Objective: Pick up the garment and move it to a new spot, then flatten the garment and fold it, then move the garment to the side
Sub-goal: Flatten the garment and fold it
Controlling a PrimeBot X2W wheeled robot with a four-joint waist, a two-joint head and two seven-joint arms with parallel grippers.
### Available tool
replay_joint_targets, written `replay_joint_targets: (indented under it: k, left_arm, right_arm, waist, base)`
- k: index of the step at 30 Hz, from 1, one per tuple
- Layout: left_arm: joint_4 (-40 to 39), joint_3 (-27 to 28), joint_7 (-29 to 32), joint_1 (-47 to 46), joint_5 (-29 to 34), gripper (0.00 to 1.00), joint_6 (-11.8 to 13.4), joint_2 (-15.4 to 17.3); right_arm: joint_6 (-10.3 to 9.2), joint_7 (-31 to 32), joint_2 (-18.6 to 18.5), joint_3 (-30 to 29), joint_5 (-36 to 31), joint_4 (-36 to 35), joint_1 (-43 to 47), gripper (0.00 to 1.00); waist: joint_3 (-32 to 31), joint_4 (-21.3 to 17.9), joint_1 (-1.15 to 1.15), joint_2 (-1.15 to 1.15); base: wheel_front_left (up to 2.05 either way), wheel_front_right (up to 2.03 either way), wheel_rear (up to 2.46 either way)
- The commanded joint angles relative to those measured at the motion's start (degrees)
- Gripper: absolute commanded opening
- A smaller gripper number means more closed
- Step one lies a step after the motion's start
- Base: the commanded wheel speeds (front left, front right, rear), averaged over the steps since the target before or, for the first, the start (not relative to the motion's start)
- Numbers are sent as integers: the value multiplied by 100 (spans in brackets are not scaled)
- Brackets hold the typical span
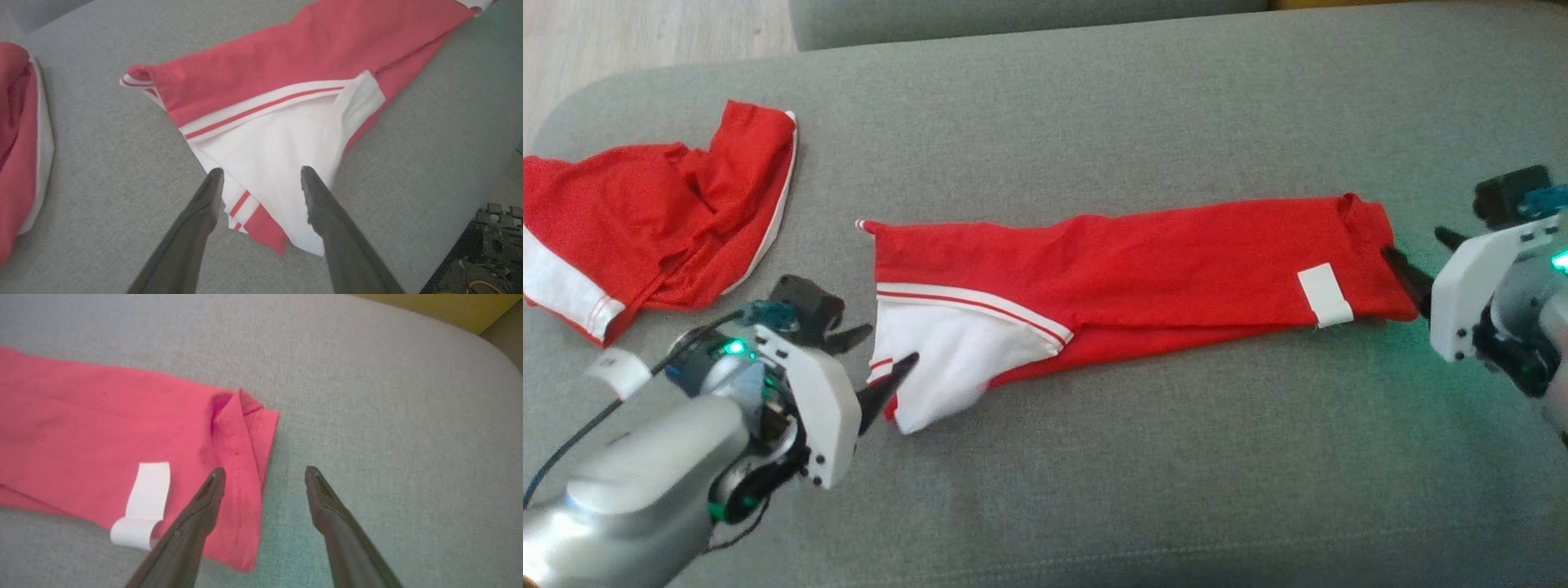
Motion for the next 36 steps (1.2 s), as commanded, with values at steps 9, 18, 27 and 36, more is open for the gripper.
replay_joint_targets:
  k: [9,18,27,36]
  left_arm:
    - [105,1301,-1416,-119,-396,100,786,-34]
    - [-467,3876,-2052,990,-3,100,1279,-963]
    - [-1082,5432,-2054,2522,1733,100,754,-2212]
    - [-1000,6129,-2055,2955,2685,100,-9,-2965]
  right_arm:
    - [-5,-1612,362,-961,193,4,-108,100]
    - [-5,-2751,1194,-2389,-613,-339,453,100]
    - [-5,-2757,2186,-4131,-2243,-1363,1808,100]
    - [-5,-2721,2856,-5049,-3173,-1643,2274,100]
  waist:
    - [-194,-47,0,0]
    - [-327,-73,0,0]
    - [-359,-49,0,0]
    - [-213,53,0,0]
  base:
    - [0,0,0]
    - [0,0,0]
    - [0,0,0]
    - [0,0,0]
